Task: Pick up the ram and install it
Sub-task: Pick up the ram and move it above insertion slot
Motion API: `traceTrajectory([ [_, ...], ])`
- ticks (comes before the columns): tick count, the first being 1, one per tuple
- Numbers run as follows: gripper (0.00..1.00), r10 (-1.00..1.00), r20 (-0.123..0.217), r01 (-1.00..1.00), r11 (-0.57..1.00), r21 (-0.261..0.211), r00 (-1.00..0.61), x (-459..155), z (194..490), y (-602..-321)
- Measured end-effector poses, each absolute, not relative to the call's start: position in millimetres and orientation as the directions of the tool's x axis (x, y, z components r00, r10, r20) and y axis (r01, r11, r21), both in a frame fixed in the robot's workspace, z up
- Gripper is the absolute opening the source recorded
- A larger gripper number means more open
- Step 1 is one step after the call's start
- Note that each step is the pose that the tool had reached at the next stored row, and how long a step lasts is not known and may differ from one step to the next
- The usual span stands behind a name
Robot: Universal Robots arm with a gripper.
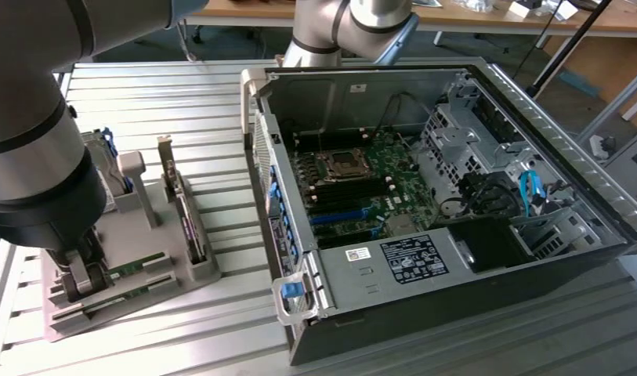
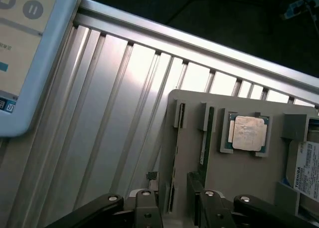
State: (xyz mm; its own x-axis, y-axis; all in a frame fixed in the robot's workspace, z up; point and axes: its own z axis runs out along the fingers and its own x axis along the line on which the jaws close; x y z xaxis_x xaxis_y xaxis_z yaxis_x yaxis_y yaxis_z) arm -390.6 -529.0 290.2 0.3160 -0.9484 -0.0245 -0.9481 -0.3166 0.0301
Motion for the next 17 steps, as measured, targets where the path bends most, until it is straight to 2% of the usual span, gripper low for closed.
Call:
traceTrajectory([
  [17,0.36,-0.947,-0.024,-0.946,-0.322,0.03,0.321,-390,258,-529],
])
